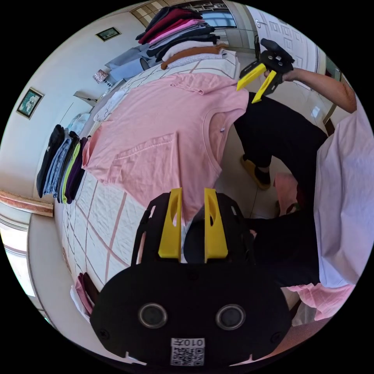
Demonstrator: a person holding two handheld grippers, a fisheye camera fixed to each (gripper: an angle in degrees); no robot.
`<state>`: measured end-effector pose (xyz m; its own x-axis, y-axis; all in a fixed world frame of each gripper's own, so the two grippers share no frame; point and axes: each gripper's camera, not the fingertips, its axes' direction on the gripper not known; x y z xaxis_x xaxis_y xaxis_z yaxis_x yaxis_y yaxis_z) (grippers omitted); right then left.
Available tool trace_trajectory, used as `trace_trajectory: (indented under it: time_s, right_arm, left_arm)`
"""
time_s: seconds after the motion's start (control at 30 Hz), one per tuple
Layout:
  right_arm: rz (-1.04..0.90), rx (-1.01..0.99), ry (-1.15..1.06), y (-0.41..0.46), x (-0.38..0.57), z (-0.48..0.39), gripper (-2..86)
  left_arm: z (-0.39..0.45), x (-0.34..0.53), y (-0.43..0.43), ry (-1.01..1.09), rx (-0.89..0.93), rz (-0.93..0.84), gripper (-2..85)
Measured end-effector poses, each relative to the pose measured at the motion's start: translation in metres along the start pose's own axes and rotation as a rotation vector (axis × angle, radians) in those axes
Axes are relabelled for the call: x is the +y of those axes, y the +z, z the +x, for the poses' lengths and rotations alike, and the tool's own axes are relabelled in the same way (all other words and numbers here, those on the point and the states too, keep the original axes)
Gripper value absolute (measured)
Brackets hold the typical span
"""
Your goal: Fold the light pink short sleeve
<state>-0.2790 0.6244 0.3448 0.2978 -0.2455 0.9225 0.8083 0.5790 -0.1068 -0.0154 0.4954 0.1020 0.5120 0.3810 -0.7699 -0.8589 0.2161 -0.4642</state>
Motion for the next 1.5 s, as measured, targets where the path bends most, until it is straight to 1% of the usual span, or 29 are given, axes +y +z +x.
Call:
trace_trajectory:
  time_s: [0.1, 0.17, 0.23, 0.3, 0.4, 0.5, 0.57, 0.67, 0.77, 0.87, 0.93, 1.0, 1.07, 1.1, 1.17, 1.23, 1.27, 1.3, 1.33, 1.37, 1.4, 1.43, 1.47, 1.5]
  right_arm:
    - [-0.093, -0.053, -0.035, 0.021, -0.021, 0.009, 8.8]
    - [-0.109, -0.07, -0.015, 0.026, -0.031, 0.019, 6.0]
    - [-0.143, -0.062, 0.0, 0.027, -0.039, 0.025, 4.8]
    - [-0.168, -0.055, -0.031, 0.023, -0.048, 0.03, 4.5]
    - [-0.134, -0.117, -0.093, -0.007, -0.069, 0.05, 4.3]
    - [-0.108, -0.185, -0.096, -0.034, -0.096, 0.101, 4.3]
    - [-0.073, -0.242, -0.059, -0.043, -0.117, 0.153, 4.3]
    - [-0.092, -0.334, 0.018, -0.026, -0.14, 0.214, 4.2]
    - [-0.135, -0.419, 0.052, 0.008, -0.153, 0.245, 4.2]
    - [-0.218, -0.395, 0.077, 0.044, -0.153, 0.253, 3.9]
    - [-0.25, -0.38, 0.091, 0.06, -0.15, 0.255, 3.6]
    - [-0.221, -0.371, 0.128, 0.066, -0.144, 0.26, 3.3]
    - [-0.142, -0.373, 0.191, 0.061, -0.131, 0.271, 3.1]
    - [-0.117, -0.366, 0.21, 0.058, -0.127, 0.274, 3.0]
    - [-0.041, -0.333, 0.298, 0.046, -0.107, 0.285, 2.4]
    - [-0.025, -0.263, 0.371, 0.039, -0.09, 0.292, 2.2]
    - [-0.037, -0.251, 0.378, 0.038, -0.082, 0.294, 2.2]
    - [-0.045, -0.261, 0.374, 0.037, -0.079, 0.295, 2.2]
    - [-0.061, -0.278, 0.377, 0.036, -0.074, 0.297, 2.4]
    - [-0.059, -0.273, 0.386, 0.03, -0.069, 0.297, 2.8]
    - [-0.047, -0.267, 0.392, 0.026, -0.068, 0.297, 3.2]
    - [-0.007, -0.268, 0.4, 0.015, -0.065, 0.296, 4.1]
    - [0.032, -0.283, 0.407, 0.005, -0.063, 0.295, 6.1]
    - [0.047, -0.293, 0.409, 0.0, -0.063, 0.294, 7.1]
  left_arm:
    - [0.021, -0.004, 0.014, 0.044, -0.037, -0.069, 11.1]
    - [0.032, -0.009, 0.022, 0.079, -0.034, -0.078, 11.8]
    - [0.042, -0.015, 0.029, 0.114, -0.029, -0.083, 12.9]
    - [0.045, -0.017, 0.032, 0.123, -0.033, -0.07, 13.6]
    - [0.046, -0.017, 0.028, 0.12, -0.051, -0.019, 14.3]
    - [0.045, -0.013, 0.028, 0.126, -0.062, 0.01, 14.5]
    - [0.044, -0.011, 0.029, 0.131, -0.068, 0.017, 14.4]
    - [0.04, -0.009, 0.028, 0.116, -0.115, 0.019, 13.5]
    - [0.026, -0.009, 0.028, 0.071, -0.137, 0.01, 11.9]
    - [0.012, -0.012, 0.029, 0.052, -0.121, -0.013, 9.5]
    - [0.004, -0.015, 0.03, 0.057, -0.159, -0.04, 6.9]
    - [-0.002, -0.015, 0.028, 0.066, -0.207, -0.048, 4.9]
    - [-0.01, -0.014, 0.02, 0.088, -0.199, -0.017, 2.8]
    - [-0.019, -0.011, 0.013, 0.097, -0.149, 0.019, 2.0]
    - [-0.048, -0.007, 0.001, 0.032, -0.01, 0.068, 1.2]
    - [-0.109, 0.006, -0.018, -0.143, 0.257, 0.19, 0.7]
    - [-0.127, 0.01, -0.022, -0.18, 0.341, 0.221, 0.6]
    - [-0.16, 0.016, -0.028, -0.237, 0.476, 0.263, 0.5]
    - [-0.189, 0.02, -0.031, -0.282, 0.562, 0.285, 0.5]
    - [-0.204, 0.021, -0.03, -0.3, 0.614, 0.287, 0.4]
    - [-0.231, 0.023, -0.024, -0.348, 0.717, 0.281, 0.5]
    - [-0.255, 0.024, -0.013, -0.399, 0.814, 0.264, 0.5]
    - [-0.265, 0.023, -0.004, -0.416, 0.866, 0.248, 0.5]
    - [-0.282, 0.023, 0.016, -0.451, 0.935, 0.197, 0.6]
